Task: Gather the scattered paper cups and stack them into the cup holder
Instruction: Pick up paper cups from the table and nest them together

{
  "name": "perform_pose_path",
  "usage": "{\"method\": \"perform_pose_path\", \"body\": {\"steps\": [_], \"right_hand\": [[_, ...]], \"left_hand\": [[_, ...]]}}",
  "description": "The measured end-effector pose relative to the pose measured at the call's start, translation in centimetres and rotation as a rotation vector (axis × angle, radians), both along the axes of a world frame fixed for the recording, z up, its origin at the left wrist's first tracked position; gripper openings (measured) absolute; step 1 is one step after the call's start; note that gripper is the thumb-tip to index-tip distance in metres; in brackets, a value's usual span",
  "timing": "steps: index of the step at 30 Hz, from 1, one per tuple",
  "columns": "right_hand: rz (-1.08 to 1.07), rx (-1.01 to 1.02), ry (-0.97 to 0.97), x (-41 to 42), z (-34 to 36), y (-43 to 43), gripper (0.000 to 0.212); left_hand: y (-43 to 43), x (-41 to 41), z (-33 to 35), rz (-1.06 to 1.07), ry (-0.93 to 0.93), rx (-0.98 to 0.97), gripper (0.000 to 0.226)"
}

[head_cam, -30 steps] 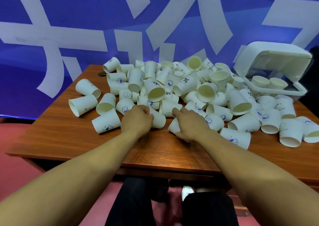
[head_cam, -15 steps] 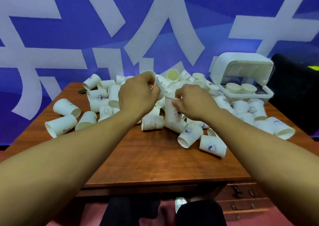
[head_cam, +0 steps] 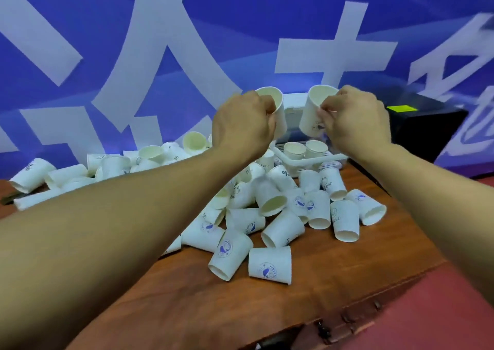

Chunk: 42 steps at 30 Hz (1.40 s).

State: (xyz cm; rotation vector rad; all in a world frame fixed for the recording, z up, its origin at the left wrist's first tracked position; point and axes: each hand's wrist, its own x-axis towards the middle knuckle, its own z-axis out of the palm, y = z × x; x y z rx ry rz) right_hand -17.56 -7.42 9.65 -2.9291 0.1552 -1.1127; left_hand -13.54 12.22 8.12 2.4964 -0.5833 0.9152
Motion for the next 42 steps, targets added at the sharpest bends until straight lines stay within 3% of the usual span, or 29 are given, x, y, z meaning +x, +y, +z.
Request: {"method": "perform_pose_path", "body": {"steps": [8,25,42], "right_hand": [[-0.094,-0.079,0.053,6.8,-4.0,-6.0,0.027],[-0.112,-0.072,0.112,16.7,-12.9,-11.3,0.024],[-0.071,-0.021,0.396,16.8,-16.3,-11.3,0.022]], "left_hand": [[-7.8,8.3,-3.8,-0.068,-0.014,0.133,0.023],[-13.7,17.9,-13.5,-0.168,0.015,0.081,0.023],[-14.6,17.5,-15.4,-0.177,0.172,0.298,0.031]]}}
